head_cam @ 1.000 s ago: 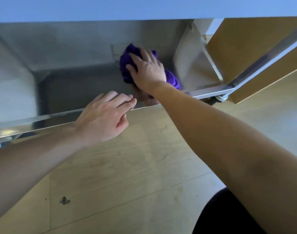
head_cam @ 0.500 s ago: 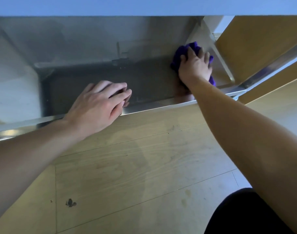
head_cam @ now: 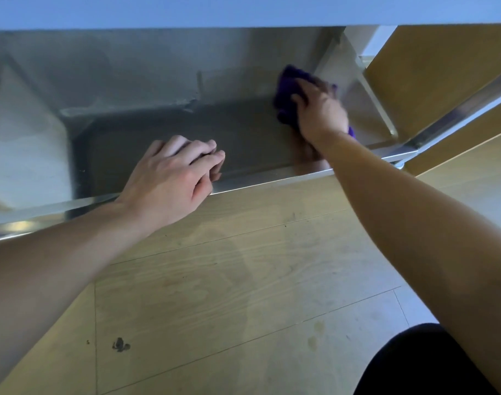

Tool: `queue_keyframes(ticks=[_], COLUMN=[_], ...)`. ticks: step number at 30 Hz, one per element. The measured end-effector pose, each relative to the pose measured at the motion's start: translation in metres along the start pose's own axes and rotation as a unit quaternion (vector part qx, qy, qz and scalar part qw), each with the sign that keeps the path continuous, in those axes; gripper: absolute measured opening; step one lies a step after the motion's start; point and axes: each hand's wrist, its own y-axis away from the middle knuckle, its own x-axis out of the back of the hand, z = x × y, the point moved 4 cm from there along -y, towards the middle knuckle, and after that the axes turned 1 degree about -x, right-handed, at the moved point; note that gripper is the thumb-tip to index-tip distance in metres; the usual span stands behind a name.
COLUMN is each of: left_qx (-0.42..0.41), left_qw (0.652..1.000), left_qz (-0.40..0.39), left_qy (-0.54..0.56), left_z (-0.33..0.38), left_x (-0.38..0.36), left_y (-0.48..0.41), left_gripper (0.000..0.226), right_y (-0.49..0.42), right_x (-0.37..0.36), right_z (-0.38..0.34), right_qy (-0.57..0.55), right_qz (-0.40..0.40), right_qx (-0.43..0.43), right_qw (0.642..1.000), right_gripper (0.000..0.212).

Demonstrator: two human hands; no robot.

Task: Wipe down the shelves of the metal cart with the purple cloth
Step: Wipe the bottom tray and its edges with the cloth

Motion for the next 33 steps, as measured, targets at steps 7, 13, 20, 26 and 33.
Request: queue_keyframes(ticks=[7,13,20,26,33], left_qx=[0.017,-0.043,-0.057,-0.059,-0.056], left_qw=[0.999,0.997,0.996,0.996,0.996], left_qz=[-0.023,-0.045,-0.022,-0.007,-0.020], left_qy=[0.018,0.040,0.062,0.073,0.061], left_z=[0.023,0.053,0.052,0.052,0.051], left_x=[-0.004,-0.016,-0.023,-0.025,-0.026], left_y=[-0.032,-0.057,-0.056,-0.057,-0.057], left_gripper=[0.024,0.035,0.039,0.040,0.042], right_y=[0.007,0.023,0.009,0.013,0.014], right_x=[0.010,-0.013,0.017,0.039,-0.006], right_z=[0.022,-0.047,0.060,0.107,-0.019], right_qy=[0.025,-0.009,-0.017,0.044,0.008], right_qz=[0.005,-0.031,-0.002,0.037,-0.045], right_qx=[-0.060,0.148,-0.029,-0.162,0.096], right_qw=[0.998,0.989,0.999,0.985,0.994], right_gripper=[0.048,0.043,0.042,0.043,0.044])
